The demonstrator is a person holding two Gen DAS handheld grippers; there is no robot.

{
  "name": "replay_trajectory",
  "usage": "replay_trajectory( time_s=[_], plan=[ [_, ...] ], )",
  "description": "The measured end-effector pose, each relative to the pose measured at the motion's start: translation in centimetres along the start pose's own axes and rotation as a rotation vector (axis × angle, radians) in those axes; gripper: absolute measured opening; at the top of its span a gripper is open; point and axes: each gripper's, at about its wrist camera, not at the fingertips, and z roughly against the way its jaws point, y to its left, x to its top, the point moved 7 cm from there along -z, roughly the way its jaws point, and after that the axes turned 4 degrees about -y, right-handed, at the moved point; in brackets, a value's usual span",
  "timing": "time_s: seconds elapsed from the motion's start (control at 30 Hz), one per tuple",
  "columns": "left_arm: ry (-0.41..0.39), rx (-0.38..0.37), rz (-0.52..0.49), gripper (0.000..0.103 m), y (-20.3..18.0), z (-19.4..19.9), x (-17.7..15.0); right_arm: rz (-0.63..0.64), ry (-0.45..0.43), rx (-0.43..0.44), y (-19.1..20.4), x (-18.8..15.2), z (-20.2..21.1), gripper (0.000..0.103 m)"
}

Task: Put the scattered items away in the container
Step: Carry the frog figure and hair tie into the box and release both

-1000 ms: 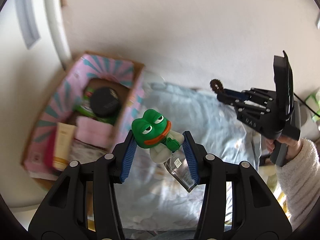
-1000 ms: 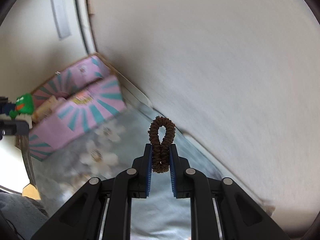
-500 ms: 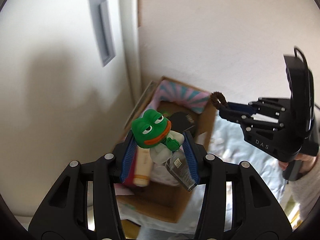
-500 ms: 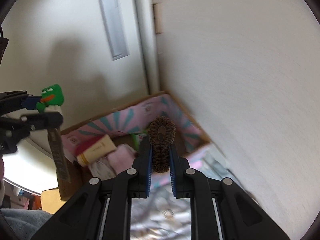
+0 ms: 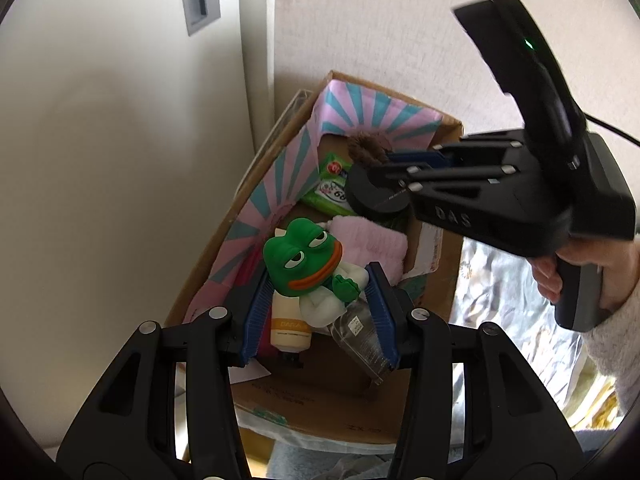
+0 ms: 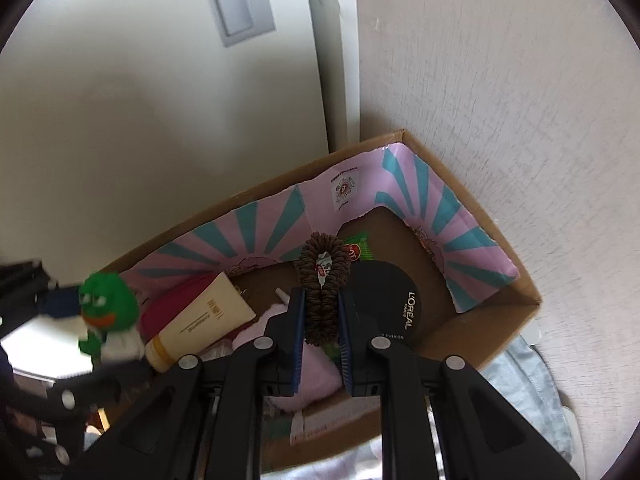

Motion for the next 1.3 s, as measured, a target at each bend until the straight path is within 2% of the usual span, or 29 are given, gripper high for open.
replay_trajectory(
  time_s=[0.37,0.47,0.53,0.57,0.6,0.63,0.73,0.9,1.23,1.3],
  plan=[
    [0.030,-0.027,-0.035,0.044,0.8,-0.7,-0.1,-0.035,0.014,-0.028,-0.1,0.8,-2.0,0.015],
    [0.042,-0.038,-0.023,0.050,0.9,-0.7,-0.1,-0.037,0.044,-0.081,-0.6,0.5,-2.7,0.018],
    [0.036,-0.038,-0.027,0.077,0.9,-0.5,0.0,-0.036,0.049,-0.092,-0.6,0.3,-2.8,0.032],
    [0.029,-0.036,-0.035,0.082,0.9,-0.3,0.1,-0.041,0.051,-0.083,-0.6,0.1,-2.7,0.038],
    [0.019,-0.035,-0.044,0.084,0.8,-0.1,0.2,-0.048,0.049,-0.083,-0.6,0.0,-2.6,0.050],
    [0.013,-0.034,-0.052,0.084,0.7,0.0,0.2,-0.057,0.039,-0.084,-0.7,0.0,-2.4,0.056],
    [0.018,-0.025,-0.069,0.086,0.5,0.1,0.3,-0.080,0.021,-0.073,-0.7,0.0,-1.7,0.063],
    [0.007,-0.013,-0.071,0.092,0.5,0.9,0.2,-0.111,0.002,-0.080,-1.2,-0.1,-0.2,0.067],
    [-0.021,0.002,-0.062,0.093,1.1,2.7,0.1,-0.152,-0.052,-0.092,-1.7,-0.5,3.6,0.067],
    [-0.031,-0.006,-0.054,0.093,1.1,3.2,0.1,-0.143,-0.065,-0.110,-0.7,0.1,4.1,0.067]
  ],
)
